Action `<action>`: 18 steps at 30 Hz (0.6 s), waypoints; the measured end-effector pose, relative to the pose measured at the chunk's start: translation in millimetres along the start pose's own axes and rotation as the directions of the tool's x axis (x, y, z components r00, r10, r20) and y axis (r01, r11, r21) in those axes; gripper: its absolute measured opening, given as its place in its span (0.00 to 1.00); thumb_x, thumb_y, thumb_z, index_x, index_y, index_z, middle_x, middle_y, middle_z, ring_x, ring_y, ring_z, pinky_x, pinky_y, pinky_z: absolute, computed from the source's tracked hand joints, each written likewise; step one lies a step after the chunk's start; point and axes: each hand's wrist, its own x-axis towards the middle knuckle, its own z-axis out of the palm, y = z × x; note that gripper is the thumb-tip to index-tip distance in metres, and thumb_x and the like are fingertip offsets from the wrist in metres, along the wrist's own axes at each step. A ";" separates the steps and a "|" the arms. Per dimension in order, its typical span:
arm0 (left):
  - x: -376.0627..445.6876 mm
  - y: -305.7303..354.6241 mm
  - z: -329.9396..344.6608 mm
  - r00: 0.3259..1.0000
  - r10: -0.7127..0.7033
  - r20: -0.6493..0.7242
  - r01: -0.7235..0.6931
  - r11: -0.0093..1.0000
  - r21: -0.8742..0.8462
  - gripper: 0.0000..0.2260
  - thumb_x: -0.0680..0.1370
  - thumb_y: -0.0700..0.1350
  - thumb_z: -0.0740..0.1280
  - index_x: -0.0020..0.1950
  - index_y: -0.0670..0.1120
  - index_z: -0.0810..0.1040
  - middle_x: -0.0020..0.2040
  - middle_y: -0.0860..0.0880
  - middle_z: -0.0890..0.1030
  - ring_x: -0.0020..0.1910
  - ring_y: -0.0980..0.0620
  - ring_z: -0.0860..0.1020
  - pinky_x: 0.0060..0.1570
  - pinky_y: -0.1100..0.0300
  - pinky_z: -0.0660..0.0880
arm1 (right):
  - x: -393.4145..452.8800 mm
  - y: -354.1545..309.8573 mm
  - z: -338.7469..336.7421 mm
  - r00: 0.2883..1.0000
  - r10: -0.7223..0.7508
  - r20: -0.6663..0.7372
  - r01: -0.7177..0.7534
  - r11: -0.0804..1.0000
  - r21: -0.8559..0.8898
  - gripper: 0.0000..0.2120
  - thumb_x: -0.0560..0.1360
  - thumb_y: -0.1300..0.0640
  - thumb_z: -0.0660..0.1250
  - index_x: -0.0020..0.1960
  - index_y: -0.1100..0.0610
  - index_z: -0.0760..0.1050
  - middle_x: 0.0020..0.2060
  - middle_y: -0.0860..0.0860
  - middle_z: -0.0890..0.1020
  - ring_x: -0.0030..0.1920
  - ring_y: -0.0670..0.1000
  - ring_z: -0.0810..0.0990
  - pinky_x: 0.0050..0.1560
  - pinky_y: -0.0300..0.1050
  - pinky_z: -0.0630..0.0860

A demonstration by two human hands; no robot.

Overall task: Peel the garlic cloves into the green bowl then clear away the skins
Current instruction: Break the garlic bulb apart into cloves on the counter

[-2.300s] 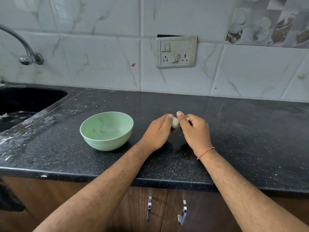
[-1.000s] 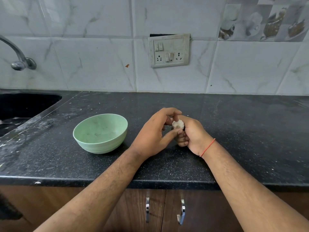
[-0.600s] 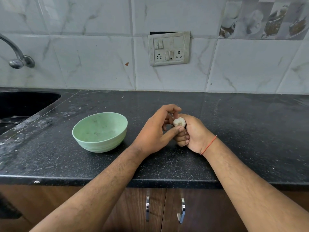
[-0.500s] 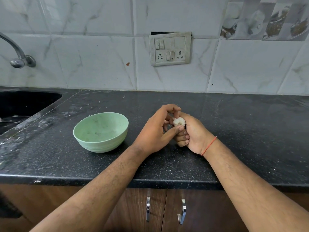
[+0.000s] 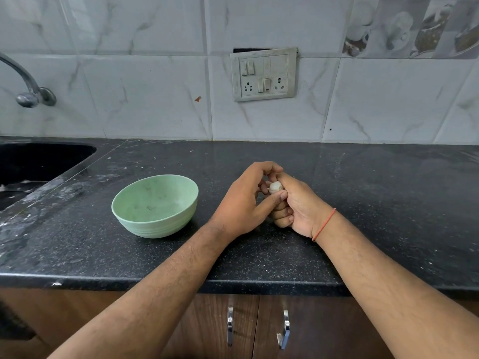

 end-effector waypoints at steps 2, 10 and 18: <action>1.3 0.8 1.6 1.000 0.018 0.012 -0.019 1.000 0.006 0.21 0.80 0.45 0.74 0.72 0.50 0.74 0.59 0.59 0.77 0.53 0.55 0.78 0.52 0.69 0.72 | 0.9 0.3 -1.1 1.000 -0.003 -0.010 0.003 1.000 0.021 0.20 0.83 0.39 0.60 0.37 0.49 0.72 0.25 0.45 0.58 0.23 0.44 0.54 0.27 0.34 0.50; 7.3 -1.1 8.6 0.994 0.067 0.086 -0.065 0.997 -0.034 0.22 0.84 0.41 0.67 0.79 0.46 0.69 0.60 0.51 0.76 0.60 0.51 0.77 0.62 0.59 0.75 | 2.4 2.6 1.5 0.996 -0.019 -0.088 0.022 0.999 0.035 0.19 0.82 0.44 0.60 0.34 0.48 0.66 0.28 0.48 0.60 0.22 0.45 0.55 0.27 0.34 0.52; 14.9 10.3 34.1 0.987 -0.072 -0.145 0.086 0.992 0.096 0.17 0.90 0.50 0.52 0.74 0.49 0.75 0.65 0.54 0.80 0.63 0.57 0.78 0.63 0.53 0.76 | 4.5 5.6 15.2 0.993 -0.024 -0.116 0.051 0.970 0.237 0.19 0.86 0.44 0.59 0.38 0.48 0.72 0.26 0.46 0.66 0.21 0.44 0.60 0.22 0.33 0.54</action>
